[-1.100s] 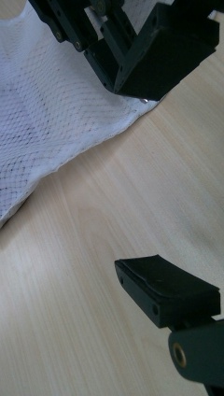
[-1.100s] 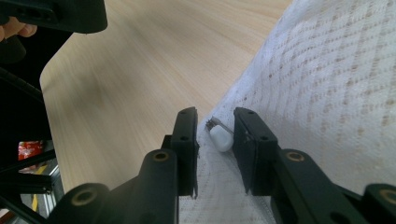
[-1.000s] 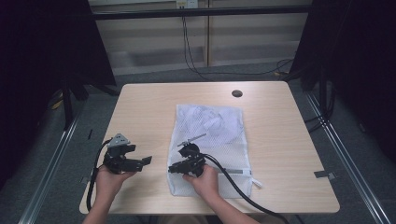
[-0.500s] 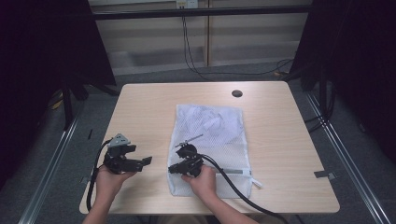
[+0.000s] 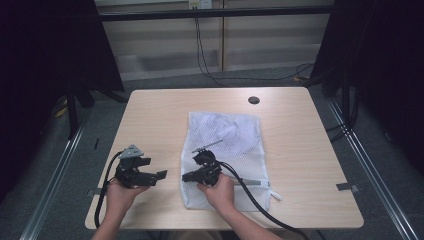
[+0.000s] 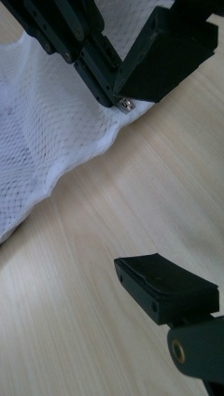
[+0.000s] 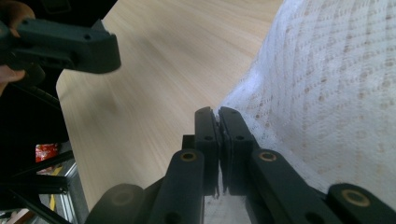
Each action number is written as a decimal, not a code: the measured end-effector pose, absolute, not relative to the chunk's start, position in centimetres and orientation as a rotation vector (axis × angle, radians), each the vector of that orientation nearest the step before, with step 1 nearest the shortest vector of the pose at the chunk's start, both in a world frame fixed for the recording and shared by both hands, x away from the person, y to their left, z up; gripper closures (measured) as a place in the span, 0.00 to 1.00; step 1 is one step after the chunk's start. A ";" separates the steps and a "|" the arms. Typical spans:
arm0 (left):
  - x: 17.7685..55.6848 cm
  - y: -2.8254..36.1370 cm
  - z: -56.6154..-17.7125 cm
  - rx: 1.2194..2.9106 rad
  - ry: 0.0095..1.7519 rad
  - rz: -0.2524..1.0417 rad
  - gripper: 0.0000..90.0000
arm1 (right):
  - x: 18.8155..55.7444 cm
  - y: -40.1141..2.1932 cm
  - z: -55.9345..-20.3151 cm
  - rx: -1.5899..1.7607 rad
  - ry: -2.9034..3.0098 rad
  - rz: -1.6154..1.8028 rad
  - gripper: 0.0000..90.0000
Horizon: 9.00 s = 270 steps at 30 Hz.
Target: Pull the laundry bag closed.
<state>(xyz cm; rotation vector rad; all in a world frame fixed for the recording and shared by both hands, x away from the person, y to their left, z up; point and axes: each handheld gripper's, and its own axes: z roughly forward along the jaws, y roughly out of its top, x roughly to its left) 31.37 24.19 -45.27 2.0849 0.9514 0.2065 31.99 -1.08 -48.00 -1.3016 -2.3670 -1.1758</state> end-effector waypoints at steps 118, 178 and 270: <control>32.0 19.4 -48.0 2.032 0.996 -0.252 0.98 | 32.1 -5.6 -46.2 -1.257 -2.330 -1.264 0.97; 32.0 19.8 -47.9 2.016 1.028 -0.277 0.98 | 31.7 -9.0 -46.5 -1.273 -2.337 -1.249 0.97; 32.1 19.9 -48.1 2.024 1.044 -0.288 0.99 | 31.0 -12.7 -46.7 -1.284 -2.343 -1.266 0.97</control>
